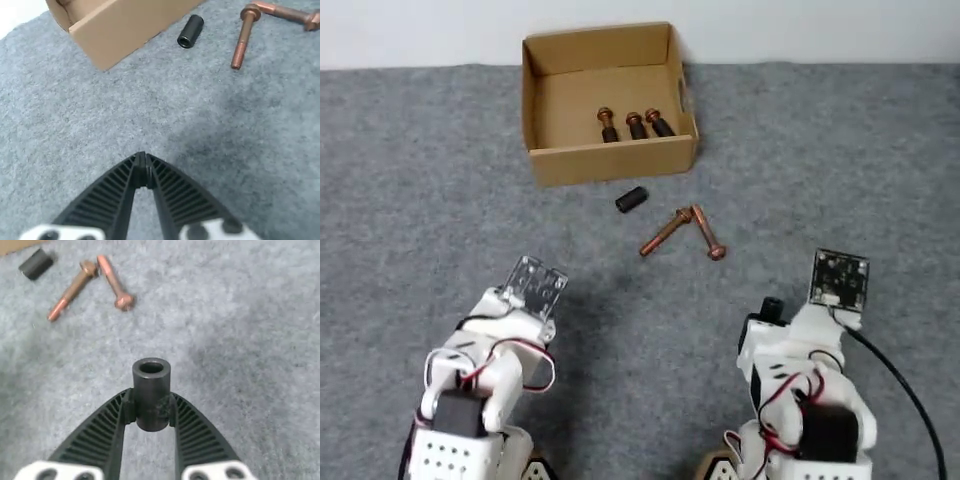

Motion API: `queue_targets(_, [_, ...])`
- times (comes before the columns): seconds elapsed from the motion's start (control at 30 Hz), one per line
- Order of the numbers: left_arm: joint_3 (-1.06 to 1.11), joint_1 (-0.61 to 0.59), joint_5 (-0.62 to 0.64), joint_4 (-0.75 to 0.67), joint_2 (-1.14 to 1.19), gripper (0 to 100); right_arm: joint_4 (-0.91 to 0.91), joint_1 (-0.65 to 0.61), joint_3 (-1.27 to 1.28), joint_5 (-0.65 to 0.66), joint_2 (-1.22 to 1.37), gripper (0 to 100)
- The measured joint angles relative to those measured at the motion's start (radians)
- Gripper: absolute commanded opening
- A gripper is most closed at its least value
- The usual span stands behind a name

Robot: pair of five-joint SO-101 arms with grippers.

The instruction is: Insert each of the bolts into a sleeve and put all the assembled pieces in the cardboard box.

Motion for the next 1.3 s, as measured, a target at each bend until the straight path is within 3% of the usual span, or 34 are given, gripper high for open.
queue_targets(0.37, [-0.582,0.173,0.0,0.0,0.807,1,0.0,0.006,0.038,-0.021,-0.046,0.8])
queue_targets(0.57, [-0.922,0.204,0.002,0.015,1.252,3,0.0,0.002,0.037,-0.028,-0.048,0.8])
queue_targets(0.73, [-1.261,0.236,0.0,0.167,1.588,11,0.0,0.0,0.037,-0.028,-0.048,0.8])
queue_targets(0.97, [-1.817,0.273,-0.032,0.422,1.999,15,0.0,0.0,0.037,-0.028,-0.048,0.8])
queue_targets(1.3, [-2.567,0.292,-0.055,0.649,2.49,16,0.0,0.0,0.037,-0.028,-0.048,0.8])
